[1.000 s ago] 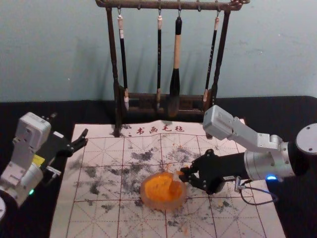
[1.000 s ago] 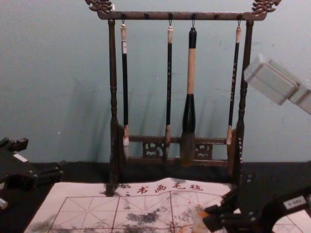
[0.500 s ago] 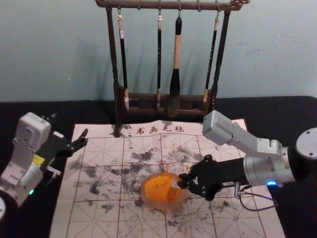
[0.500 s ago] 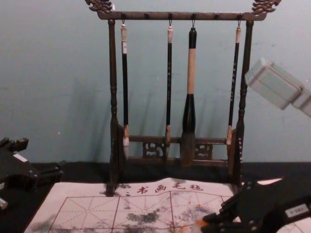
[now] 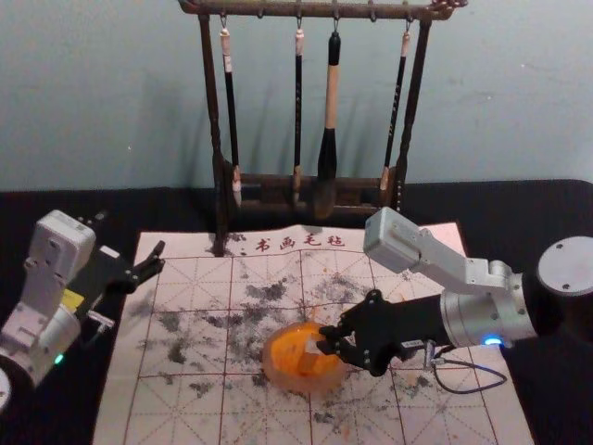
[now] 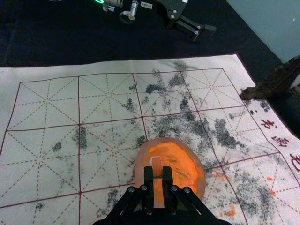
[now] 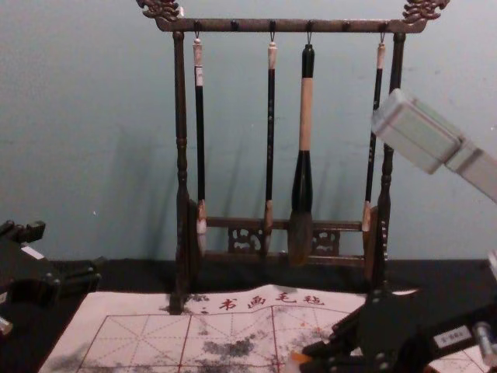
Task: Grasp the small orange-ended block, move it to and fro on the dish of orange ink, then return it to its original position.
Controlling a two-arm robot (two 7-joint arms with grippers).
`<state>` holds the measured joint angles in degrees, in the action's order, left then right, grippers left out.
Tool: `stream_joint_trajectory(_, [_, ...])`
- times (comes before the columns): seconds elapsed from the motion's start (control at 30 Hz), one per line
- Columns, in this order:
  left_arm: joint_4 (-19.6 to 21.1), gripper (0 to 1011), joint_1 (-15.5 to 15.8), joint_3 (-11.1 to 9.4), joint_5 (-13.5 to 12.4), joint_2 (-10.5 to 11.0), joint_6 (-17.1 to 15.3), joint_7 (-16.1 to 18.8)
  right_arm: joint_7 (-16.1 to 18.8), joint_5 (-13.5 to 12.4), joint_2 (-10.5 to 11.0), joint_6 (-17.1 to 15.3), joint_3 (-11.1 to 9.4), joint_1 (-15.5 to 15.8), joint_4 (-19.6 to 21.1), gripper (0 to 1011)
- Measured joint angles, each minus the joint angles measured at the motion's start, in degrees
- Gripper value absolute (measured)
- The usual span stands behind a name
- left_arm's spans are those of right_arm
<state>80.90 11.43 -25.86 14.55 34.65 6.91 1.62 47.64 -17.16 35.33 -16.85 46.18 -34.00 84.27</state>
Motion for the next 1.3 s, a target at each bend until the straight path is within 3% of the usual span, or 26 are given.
stream_joint_trajectory(0.67, [0.00,1002,0.00,0.00,0.00,0.00,0.00,0.00,0.12,0.84,-2.01,-0.11,1.35,-1.86,-3.04,80])
stream_joint_trajectory(1.3, [0.00,1001,0.00,0.00,0.00,0.00,0.00,0.00,-1.03,1.76,-3.26,-0.35,0.80,-2.80,-5.53,80])
